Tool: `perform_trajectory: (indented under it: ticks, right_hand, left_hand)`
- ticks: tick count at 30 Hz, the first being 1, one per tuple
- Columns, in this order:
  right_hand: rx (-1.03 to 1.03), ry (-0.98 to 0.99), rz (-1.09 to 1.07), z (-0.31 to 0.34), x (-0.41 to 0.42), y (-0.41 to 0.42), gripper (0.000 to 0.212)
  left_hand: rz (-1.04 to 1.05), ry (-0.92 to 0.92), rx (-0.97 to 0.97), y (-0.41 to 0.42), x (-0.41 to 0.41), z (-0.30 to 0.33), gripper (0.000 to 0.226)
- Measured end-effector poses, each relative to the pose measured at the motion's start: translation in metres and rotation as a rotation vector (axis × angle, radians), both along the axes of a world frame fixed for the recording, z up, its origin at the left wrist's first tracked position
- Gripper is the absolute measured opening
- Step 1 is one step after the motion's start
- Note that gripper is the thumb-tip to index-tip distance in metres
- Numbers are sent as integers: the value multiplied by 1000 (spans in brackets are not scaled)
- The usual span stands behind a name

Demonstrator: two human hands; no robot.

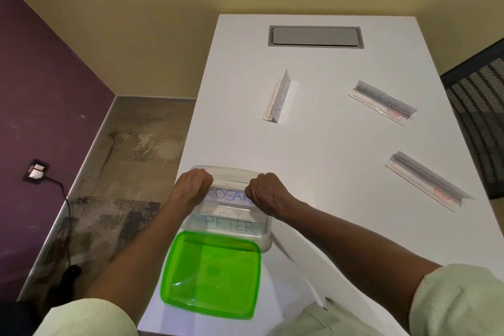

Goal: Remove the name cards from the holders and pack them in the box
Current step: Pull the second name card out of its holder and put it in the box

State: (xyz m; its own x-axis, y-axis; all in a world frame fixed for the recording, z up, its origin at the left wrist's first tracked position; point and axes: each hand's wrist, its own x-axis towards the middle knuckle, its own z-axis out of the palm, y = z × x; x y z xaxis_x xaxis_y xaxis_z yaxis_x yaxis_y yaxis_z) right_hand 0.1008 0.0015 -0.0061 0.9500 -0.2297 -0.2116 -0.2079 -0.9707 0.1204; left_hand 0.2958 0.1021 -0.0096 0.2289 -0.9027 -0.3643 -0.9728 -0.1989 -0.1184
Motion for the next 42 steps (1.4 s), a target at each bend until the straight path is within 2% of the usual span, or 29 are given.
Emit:
perform_trajectory:
  ticks: [2, 5, 12, 14, 16, 18, 20, 22, 24, 27, 33, 35, 37, 39, 42]
  right_hand:
    - [34, 7, -10, -3, 2, 1, 25]
    - [40, 41, -11, -12, 7, 3, 29]
    - [56, 50, -15, -18, 14, 2, 31]
    - [68, 61, -23, -17, 15, 2, 31]
    - [79, 70, -25, -16, 16, 2, 32]
    - [95, 72, -32, -16, 16, 1, 32]
    - [100, 73, -34, -16, 17, 1, 32]
    - [107, 73, -30, -15, 17, 2, 32]
    - [111, 74, -30, -15, 17, 2, 33]
    - [107, 74, -48, -14, 17, 3, 32]
    - [91, 19, -75, -7, 15, 7, 31]
    - [97, -21, -81, -1, 13, 7, 29]
    - [105, -67, -85, 7, 11, 7, 27]
    - [117, -108, -96, 18, 6, 8, 22]
    - [173, -170, -128, 31, -3, 7, 26]
  left_hand:
    - [9, 51, -37, 0, -1, 1, 17]
    - [-24, 2, 20, -1, -7, 11, 8]
    - [172, 164, -31, 0, -6, -3, 27]
    - [149, 154, 11, 1, -7, -1, 16]
    - [154, 155, 9, 3, -8, -1, 14]
    - [190, 219, -33, 2, -11, 1, 18]
    - [194, 213, -100, 2, -11, 1, 34]
    - [134, 216, -65, 1, -13, 8, 42]
    - [103, 198, -63, 4, -17, 16, 32]
    - [85, 143, -29, 4, -16, 15, 32]
    - [-48, 46, -207, 12, -17, 16, 28]
    - [-18, 60, -167, 10, -18, 21, 26]
    - [-40, 39, -210, 9, -19, 23, 26]
    - [18, 79, -165, 4, -21, 29, 9]
    - [156, 108, -168, -2, -22, 30, 21]
